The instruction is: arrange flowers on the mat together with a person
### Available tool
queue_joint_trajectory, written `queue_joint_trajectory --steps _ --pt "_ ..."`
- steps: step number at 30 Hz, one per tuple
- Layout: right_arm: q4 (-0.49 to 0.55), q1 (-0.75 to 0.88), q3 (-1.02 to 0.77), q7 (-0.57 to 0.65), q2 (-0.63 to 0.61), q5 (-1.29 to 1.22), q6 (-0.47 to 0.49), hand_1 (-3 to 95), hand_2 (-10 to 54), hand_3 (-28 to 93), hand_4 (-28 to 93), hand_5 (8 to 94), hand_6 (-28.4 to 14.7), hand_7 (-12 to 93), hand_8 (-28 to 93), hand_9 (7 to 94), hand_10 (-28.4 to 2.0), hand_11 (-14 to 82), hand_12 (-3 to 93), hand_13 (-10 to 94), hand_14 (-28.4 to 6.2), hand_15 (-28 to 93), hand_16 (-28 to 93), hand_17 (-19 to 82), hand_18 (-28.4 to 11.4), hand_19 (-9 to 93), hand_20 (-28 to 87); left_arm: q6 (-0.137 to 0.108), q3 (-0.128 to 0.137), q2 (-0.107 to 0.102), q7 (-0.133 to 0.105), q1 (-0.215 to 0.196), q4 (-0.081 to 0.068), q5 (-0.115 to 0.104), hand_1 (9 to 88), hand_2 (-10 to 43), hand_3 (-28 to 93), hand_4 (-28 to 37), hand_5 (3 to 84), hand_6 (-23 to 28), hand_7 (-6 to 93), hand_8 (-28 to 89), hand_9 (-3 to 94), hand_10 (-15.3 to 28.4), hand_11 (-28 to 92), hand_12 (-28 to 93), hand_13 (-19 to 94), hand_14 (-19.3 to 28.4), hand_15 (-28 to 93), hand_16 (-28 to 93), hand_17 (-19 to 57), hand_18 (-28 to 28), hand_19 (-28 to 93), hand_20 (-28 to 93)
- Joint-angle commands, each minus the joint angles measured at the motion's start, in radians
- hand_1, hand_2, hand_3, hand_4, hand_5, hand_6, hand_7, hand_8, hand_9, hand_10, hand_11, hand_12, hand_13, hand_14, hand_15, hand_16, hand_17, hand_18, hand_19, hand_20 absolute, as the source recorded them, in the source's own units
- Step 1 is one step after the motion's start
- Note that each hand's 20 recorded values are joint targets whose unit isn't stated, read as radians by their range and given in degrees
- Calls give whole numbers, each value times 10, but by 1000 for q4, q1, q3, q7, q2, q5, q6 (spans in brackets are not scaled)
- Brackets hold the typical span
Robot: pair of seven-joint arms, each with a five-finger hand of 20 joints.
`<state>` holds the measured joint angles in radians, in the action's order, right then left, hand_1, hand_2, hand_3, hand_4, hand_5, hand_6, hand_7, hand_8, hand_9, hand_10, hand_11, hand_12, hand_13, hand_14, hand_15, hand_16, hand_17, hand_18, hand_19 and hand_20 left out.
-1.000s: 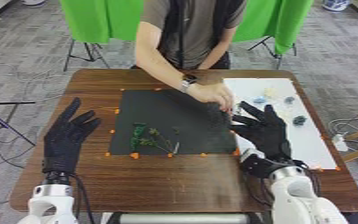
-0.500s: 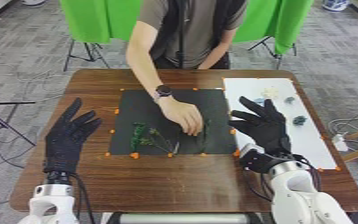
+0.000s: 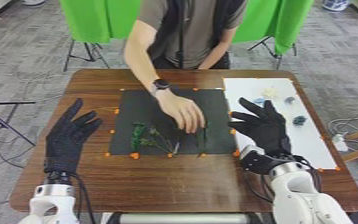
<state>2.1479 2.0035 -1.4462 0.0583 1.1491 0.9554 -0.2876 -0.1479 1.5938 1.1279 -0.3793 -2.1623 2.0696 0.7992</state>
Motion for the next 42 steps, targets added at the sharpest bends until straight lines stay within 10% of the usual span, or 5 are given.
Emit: queue_joint_trajectory --steps 1,11,17,30,42 --pt "13 12 1 -4 -7 42 -16 86 160 701 -279 463 -19 123 -120 511 -192 151 144 392 -213 446 109 31 -216 459 171 -4 -4 6 8 -4 2 -6 193 107 725 -283 320 59 117 -93 369 183 237 108 295 242 473 -77 -42 249 630 -23" --pt "42 -44 26 127 -95 357 -266 147 82 756 -264 430 -16 146 -124 522 -194 218 161 443 -190 539 108 67 -223 509 188 -16 -7 -3 4 -7 8 -8 194 106 727 -283 320 59 118 -93 370 183 239 107 295 242 473 -78 -42 249 630 -23" --pt "15 -214 128 535 -159 778 -373 187 55 755 -255 432 -20 163 -130 546 -188 280 165 491 -178 598 96 107 -227 576 197 -20 -10 -8 1 -6 11 -11 194 107 726 -283 320 58 119 -94 370 184 239 107 295 243 475 -78 -42 249 630 -23" --pt "-125 -445 304 1036 -177 1288 -8 241 33 722 -236 434 -24 153 -129 579 -197 311 164 546 -177 629 91 139 -241 635 190 -24 -19 -22 -25 4 11 -45 194 107 727 -283 321 60 120 -94 369 185 240 106 295 243 476 -79 -42 249 631 -23" --pt "-282 -566 421 1075 -145 1307 192 275 10 705 -228 413 -15 127 -119 590 -205 299 166 566 -175 635 94 151 -245 663 161 -23 -22 -21 -22 15 7 -47 198 110 725 -283 322 61 118 -94 371 186 244 106 296 244 479 -80 -42 249 633 -25"
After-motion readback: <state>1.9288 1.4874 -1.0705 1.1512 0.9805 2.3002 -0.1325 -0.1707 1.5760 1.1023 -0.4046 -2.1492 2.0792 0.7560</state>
